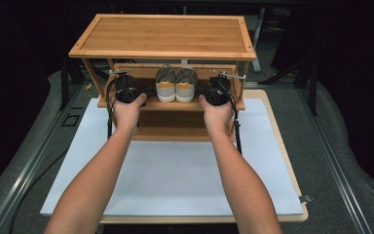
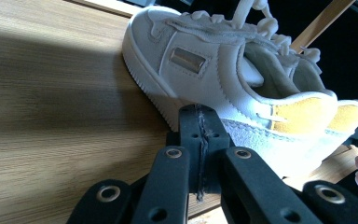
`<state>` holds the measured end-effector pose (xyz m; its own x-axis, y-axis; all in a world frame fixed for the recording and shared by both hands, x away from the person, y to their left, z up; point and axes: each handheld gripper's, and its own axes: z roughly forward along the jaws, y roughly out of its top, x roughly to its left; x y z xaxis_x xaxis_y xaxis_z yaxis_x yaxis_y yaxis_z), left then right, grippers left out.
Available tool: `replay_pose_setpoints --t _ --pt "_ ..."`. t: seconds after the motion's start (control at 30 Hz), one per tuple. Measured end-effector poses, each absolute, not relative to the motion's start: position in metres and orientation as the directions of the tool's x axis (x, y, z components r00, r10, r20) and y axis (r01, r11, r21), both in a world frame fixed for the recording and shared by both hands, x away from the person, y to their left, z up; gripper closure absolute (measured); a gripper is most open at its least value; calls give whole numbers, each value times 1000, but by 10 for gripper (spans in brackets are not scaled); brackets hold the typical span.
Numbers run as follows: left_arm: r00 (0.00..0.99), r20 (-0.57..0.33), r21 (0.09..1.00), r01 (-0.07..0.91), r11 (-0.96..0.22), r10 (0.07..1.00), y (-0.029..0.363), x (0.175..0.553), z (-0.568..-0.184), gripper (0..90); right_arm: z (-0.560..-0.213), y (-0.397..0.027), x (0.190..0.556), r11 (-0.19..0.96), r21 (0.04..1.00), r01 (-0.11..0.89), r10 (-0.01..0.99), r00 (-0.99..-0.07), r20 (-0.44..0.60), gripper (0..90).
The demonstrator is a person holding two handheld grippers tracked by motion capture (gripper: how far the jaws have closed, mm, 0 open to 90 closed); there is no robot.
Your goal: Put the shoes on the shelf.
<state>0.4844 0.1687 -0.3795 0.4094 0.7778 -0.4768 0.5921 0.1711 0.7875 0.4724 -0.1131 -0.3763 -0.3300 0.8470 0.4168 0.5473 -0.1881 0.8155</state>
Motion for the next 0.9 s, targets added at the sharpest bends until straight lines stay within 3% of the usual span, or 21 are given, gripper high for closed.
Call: replay_pose_setpoints --t 0.3,0.9 --pt "411 -446 797 586 144 795 168 484 -379 894 -376 -113 472 -185 807 561 859 -306 410 877" --pt "455 -425 819 561 119 783 183 458 -368 817 -370 -123 449 -176 833 525 840 -361 405 825"
